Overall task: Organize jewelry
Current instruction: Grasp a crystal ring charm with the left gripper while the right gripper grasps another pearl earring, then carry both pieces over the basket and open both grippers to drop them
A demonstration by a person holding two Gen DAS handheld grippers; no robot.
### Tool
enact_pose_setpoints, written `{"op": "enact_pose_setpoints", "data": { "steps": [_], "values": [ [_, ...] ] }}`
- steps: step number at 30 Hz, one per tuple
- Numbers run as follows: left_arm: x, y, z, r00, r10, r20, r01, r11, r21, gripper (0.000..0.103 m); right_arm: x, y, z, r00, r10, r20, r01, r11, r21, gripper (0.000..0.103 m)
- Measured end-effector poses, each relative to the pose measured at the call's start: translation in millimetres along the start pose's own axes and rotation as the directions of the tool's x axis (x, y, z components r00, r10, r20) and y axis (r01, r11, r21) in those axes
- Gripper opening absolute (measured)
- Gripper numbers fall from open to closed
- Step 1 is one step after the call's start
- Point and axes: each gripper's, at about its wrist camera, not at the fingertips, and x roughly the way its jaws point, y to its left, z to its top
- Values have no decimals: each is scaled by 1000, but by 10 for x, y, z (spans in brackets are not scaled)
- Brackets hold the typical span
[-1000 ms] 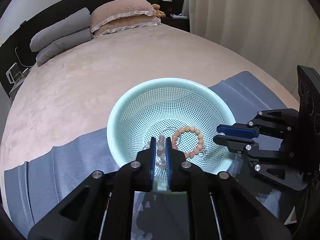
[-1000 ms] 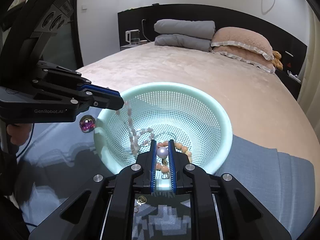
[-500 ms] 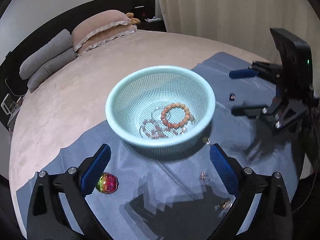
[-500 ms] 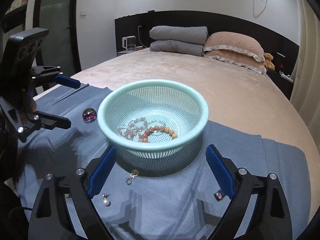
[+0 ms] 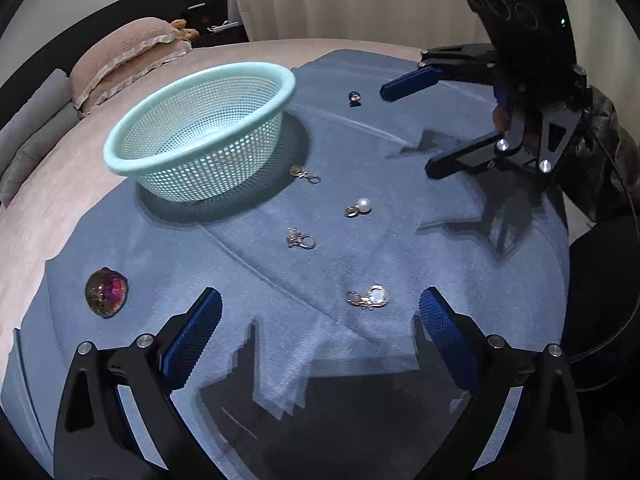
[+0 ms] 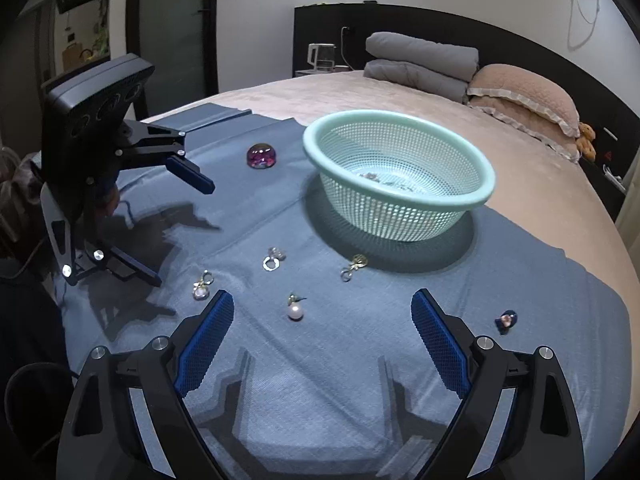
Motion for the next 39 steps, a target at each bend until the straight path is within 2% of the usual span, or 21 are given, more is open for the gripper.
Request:
{"op": "enact_pose_setpoints", "data": {
  "steps": [1, 4, 6, 8, 10, 11, 13, 14, 16, 17, 22, 27, 34, 37, 39],
  "values": [
    [-10, -21, -5, 1000, -11, 14, 11, 1000, 2, 95, 38, 34, -14, 1000, 9, -8, -9, 1000, -4, 85],
    [16, -103, 12, 1000, -6, 28, 5, 999, 34, 79, 146, 94, -36, 999, 25, -27, -25, 1000, -4, 84],
    [92, -119, 35, 1000, 5, 7, -5, 999, 41, 70, 229, 102, -35, 999, 32, -38, -31, 1000, 2, 75],
    [171, -131, 35, 1000, 8, -15, -7, 999, 40, 59, 311, 103, -34, 998, 35, -56, -34, 999, 11, 70],
    [210, -149, 38, 1000, 6, -27, -4, 999, 45, 53, 390, 109, -14, 997, 19, -75, -18, 1000, 13, 65],
    [226, -178, 34, 1000, 1, -28, 1, 999, 52, 49, 437, 107, -12, 996, 10, -88, -9, 1000, 17, 58],
    [277, -214, 32, 999, -18, -48, 21, 998, 62, 31, 539, 101, -14, 992, 9, -122, -6, 1000, 28, 46],
    [287, -231, 25, 998, -31, -52, 34, 998, 58, 24, 591, 101, -20, 990, 10, -143, -6, 1000, 29, 36],
    [300, -252, -4, 998, -38, -57, 41, 998, 54, 18, 616, 96, -25, 989, 42, -144, -36, 998, 47, 25],
    [296, -255, -6, 998, -42, -57, 45, 998, 51, 17, 617, 91, -19, 988, 51, -147, -44, 997, 56, 11],
    [245, -236, -16, 997, -68, -48, 70, 997, 31, 15, 542, 76, -55, 988, 68, -142, -57, 995, 76, 11],
    [150, -128, -33, 996, -83, -11, 83, 996, -20, 15, 277, 60, -53, 997, 45, -69, -40, 997, 72, 11],
    [-192, 53, 16, 995, -27, 96, 35, 996, -81, 15, -258, -64, 75, 997, -29, 73, 23, 996, 89, 11],
    [-364, 187, 134, 989, 37, 141, -23, 995, -99, 15, -476, -127, 188, 989, -65, 136, 53, 994, 92, 11],
    [-484, 259, 251, 980, 83, 182, -65, 992, -107, 15, -605, -160, 291, 982, -81, 173, 68, 994, 81, 11]
  ]
}}
